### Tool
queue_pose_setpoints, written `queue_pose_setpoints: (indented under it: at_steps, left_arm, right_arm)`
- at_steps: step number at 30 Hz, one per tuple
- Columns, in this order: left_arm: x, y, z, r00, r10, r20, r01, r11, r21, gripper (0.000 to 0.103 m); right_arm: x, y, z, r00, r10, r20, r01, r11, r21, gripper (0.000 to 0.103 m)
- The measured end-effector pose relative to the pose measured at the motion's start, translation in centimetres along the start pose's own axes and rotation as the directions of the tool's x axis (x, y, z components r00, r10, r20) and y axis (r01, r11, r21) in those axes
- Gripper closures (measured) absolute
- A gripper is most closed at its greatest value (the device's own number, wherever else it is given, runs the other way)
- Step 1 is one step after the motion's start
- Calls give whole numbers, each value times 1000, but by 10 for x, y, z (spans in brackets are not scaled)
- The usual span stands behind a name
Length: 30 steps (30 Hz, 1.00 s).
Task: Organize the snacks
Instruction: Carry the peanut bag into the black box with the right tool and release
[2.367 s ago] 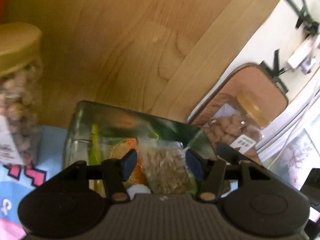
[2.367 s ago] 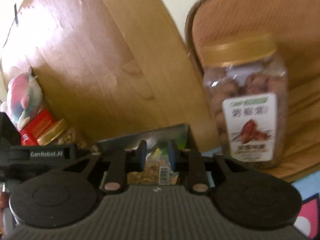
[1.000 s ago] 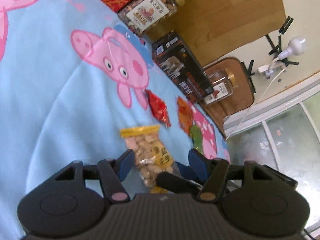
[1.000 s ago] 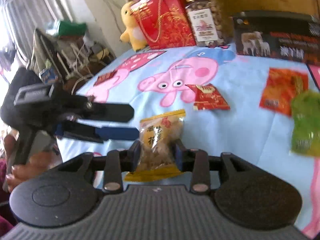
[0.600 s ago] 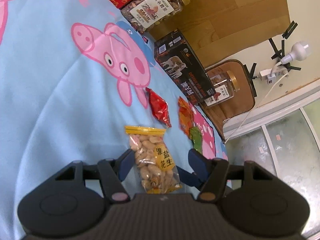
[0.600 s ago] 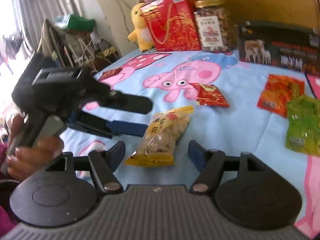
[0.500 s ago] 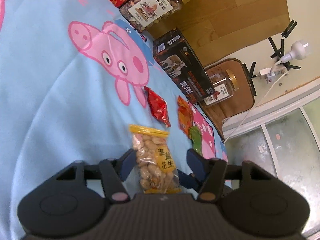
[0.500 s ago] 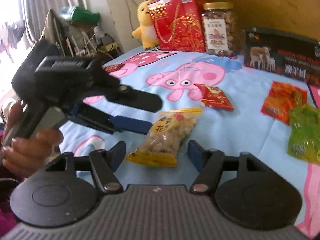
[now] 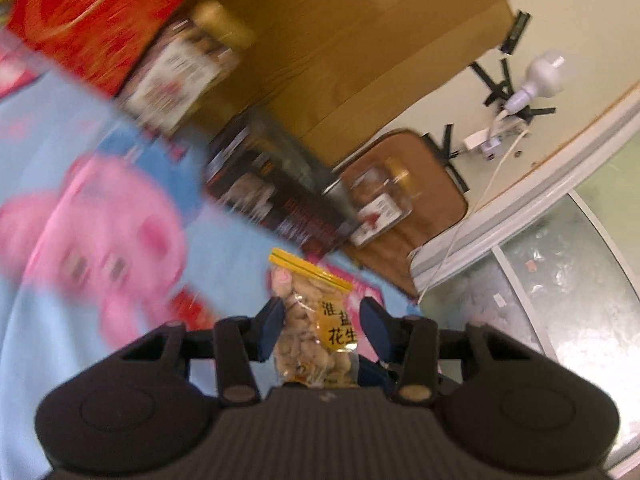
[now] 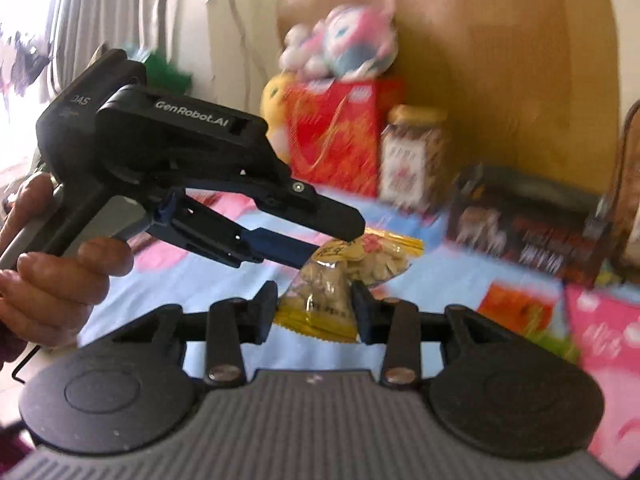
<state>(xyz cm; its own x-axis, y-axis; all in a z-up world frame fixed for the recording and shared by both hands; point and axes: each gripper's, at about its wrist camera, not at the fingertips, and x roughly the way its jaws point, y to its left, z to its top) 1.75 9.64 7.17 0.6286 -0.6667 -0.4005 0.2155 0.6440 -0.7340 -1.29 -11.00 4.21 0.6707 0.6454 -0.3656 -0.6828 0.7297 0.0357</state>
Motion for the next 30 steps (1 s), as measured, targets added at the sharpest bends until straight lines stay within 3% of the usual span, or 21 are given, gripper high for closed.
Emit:
queue_pose_setpoints:
  at_steps: [6,13,17,19,24,27,30]
  left_arm:
    - [60,-21,77,1000,8,18,-10,995,96,61]
    - [130,-10,134,997,76,19,-77,993,93,60]
    - [147,-1,137,985,167,35,-170,980,102,56]
    - [140,6,135,989,144,29,-145,986,78,56]
    - [88,13,115,998,41,49,-44,997,67,55]
    - [52,22,89,999,5,48,-7,999,49,54]
    - [26,36,59,999,3,33,-3,1000,-1,53]
  right_arm:
    - [36,-48,47,992,-111,56,111,994,4,60]
    - [98,-112,76,982,-181,54,175,979,108,60]
    - [130,-150,75,993,-115,1,110,952,286,52]
    - [134,-162,71,995,-97,-30,101,923,371,50]
    - [96,-156,60,994,-102,43,74,906,416,48]
    - [73,-141,49,1000,4,21,-12,908,418,48]
    - [53,-107,25,991,130,-38,-107,921,374,48]
